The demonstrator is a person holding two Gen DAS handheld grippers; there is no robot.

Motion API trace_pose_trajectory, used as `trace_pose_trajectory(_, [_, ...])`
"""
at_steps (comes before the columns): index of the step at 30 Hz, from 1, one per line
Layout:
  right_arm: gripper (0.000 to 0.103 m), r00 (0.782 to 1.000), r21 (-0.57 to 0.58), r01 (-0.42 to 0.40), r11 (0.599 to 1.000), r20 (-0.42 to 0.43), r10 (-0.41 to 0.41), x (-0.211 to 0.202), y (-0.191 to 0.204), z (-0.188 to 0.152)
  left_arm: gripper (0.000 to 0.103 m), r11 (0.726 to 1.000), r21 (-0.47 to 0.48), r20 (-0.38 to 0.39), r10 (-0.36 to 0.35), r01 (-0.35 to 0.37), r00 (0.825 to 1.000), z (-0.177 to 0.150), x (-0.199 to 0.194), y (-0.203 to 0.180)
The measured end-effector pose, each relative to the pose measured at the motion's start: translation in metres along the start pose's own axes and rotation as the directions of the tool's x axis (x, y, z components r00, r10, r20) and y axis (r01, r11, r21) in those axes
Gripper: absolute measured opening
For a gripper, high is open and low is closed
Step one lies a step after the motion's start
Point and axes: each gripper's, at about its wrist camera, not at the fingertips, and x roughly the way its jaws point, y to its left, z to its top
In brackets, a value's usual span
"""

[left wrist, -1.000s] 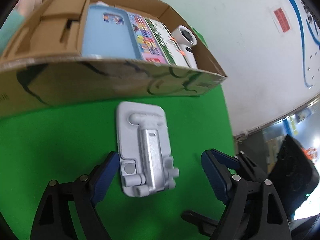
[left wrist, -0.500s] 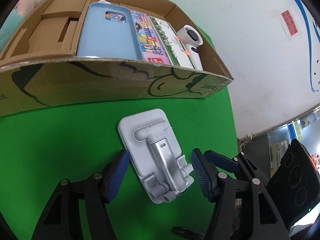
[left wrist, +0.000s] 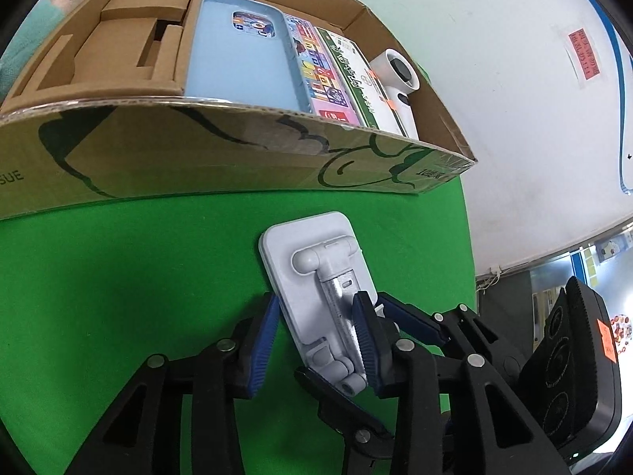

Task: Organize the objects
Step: 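Reach the left gripper to the white folding phone stand and grasp it, then lift the phone stand and lower it into the box beside the phone case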

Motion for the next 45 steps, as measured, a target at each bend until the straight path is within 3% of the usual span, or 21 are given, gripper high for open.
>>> trace_pose_trajectory(7, [0.068,1.0,0.052,0.008,0.999,-0.019,-0.007,-0.003,-0.004,0.0,0.032,1.0,0.007,0.007,-0.009,0.009,1.0,0.001,-0.001,-0.001])
trace_pose_trajectory(8, [0.068,1.0,0.066,0.0,0.998,-0.021,0.001,-0.003,-0.007,0.0,0.029,1.0,0.01,0.011,-0.009,0.009,1.0,0.0,-0.003,-0.001])
trace_pose_trajectory(10, [0.068,0.999,0.11,-0.027,0.994,-0.02,0.029,-0.005,-0.013,0.001,0.01,0.999,0.017,0.017,0.029,-0.029,0.999,0.0,-0.006,-0.002])
trace_pose_trajectory(11, [0.068,0.999,0.132,-0.041,0.99,-0.019,0.043,-0.007,-0.016,0.0,0.007,0.999,0.013,0.018,0.03,-0.03,0.999,0.001,-0.007,-0.001])
trace_pose_trajectory(18, [0.068,0.992,0.231,-0.127,0.965,0.002,0.13,-0.013,-0.03,-0.003,0.007,1.0,-0.001,0.033,-0.008,0.008,0.999,-0.001,-0.014,-0.001])
trace_pose_trajectory(26, [0.068,0.975,0.313,-0.214,0.925,0.01,0.222,-0.014,-0.041,-0.004,0.01,0.996,-0.053,-0.002,-0.078,0.078,0.997,0.001,-0.013,0.004])
trace_pose_trajectory(34, [0.067,0.964,0.353,-0.256,0.9,0.029,0.263,-0.014,-0.044,-0.004,0.014,0.995,-0.02,-0.012,-0.096,0.095,0.995,-0.001,-0.008,-0.003])
trace_pose_trajectory(39, [0.067,0.978,0.277,-0.206,0.939,0.103,0.184,-0.038,-0.034,0.002,0.014,0.994,0.055,0.063,-0.1,0.097,0.993,0.003,-0.035,-0.023])
trace_pose_trajectory(45, [0.067,0.964,0.174,-0.141,0.975,0.25,0.094,-0.079,-0.031,0.032,0.014,0.981,0.182,0.195,-0.105,0.069,0.975,0.026,-0.078,-0.063])
